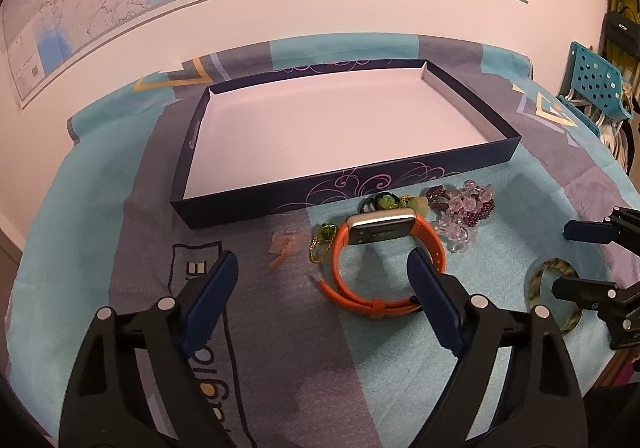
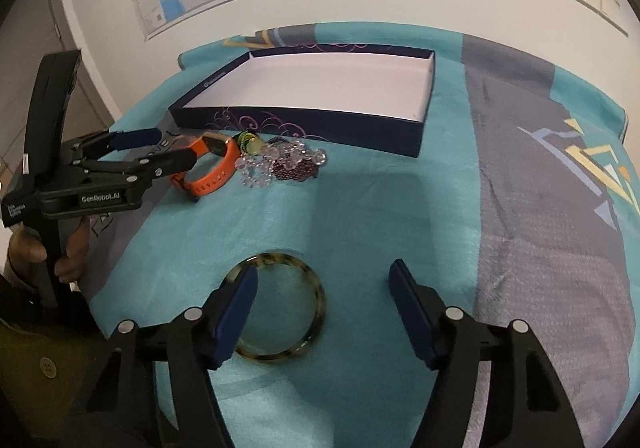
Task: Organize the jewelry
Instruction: 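Grasp the orange watch with the left tool while the right tool grasps the tortoiseshell bangle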
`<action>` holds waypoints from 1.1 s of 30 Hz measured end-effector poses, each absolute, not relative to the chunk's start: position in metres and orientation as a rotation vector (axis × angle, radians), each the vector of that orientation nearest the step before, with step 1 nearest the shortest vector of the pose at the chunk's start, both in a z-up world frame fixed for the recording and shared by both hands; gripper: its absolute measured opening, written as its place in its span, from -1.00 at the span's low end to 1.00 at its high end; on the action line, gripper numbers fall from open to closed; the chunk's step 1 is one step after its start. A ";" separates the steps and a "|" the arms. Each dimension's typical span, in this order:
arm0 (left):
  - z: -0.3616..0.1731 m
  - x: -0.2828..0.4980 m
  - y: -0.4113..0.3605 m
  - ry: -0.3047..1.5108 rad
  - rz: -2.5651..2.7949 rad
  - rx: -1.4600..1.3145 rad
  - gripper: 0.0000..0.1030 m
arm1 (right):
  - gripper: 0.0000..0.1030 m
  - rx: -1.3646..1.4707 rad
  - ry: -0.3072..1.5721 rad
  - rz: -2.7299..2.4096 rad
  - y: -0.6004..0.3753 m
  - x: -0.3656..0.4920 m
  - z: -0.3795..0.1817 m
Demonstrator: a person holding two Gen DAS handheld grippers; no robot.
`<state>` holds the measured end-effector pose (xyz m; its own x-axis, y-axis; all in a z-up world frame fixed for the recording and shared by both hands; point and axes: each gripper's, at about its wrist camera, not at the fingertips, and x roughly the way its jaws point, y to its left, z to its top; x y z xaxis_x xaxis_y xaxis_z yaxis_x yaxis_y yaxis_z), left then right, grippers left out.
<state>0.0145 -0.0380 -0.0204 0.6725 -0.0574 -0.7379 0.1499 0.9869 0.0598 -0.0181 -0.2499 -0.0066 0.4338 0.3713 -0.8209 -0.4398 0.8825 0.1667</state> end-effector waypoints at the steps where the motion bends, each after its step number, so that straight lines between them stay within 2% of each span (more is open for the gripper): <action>1: -0.021 0.015 -0.038 0.827 -0.117 0.119 0.64 | 0.24 -0.090 1.003 0.504 -0.247 -0.018 -0.007; 5: -0.022 0.015 -0.037 0.833 -0.118 0.121 0.63 | 0.15 -0.137 0.998 0.490 -0.240 -0.019 -0.008; 11: -0.028 0.019 -0.036 0.858 -0.125 0.110 0.54 | -0.42 -0.159 0.987 0.474 -0.238 -0.016 -0.008; 13: -0.030 0.020 -0.035 0.865 -0.130 0.104 0.49 | -0.51 -0.160 0.988 0.473 -0.239 -0.015 -0.008; 15: -0.031 0.021 -0.034 0.871 -0.142 0.094 0.42 | -0.81 -0.144 0.991 0.481 -0.239 -0.013 -0.008; 17: -0.032 0.021 -0.033 0.876 -0.154 0.084 0.37 | -0.87 -0.130 0.991 0.483 -0.239 -0.011 -0.008; 20: -0.032 0.022 -0.032 0.884 -0.171 0.075 0.24 | -0.89 -0.099 0.987 0.492 -0.240 -0.008 -0.008; 22: -0.033 0.023 -0.030 0.897 -0.192 0.057 0.02 | -0.89 -0.080 0.982 0.496 -0.241 -0.006 -0.007; 27: -0.034 0.022 -0.030 0.917 -0.244 0.034 -0.34 | -0.89 -0.059 0.979 0.505 -0.242 -0.002 -0.007; 31: -0.033 0.020 -0.034 0.929 -0.259 0.052 -0.36 | -0.86 -0.075 0.992 0.499 -0.239 0.000 -0.010; 33: -0.032 0.022 -0.032 0.937 -0.265 0.037 -0.30 | -0.76 -0.076 0.994 0.501 -0.239 0.000 -0.010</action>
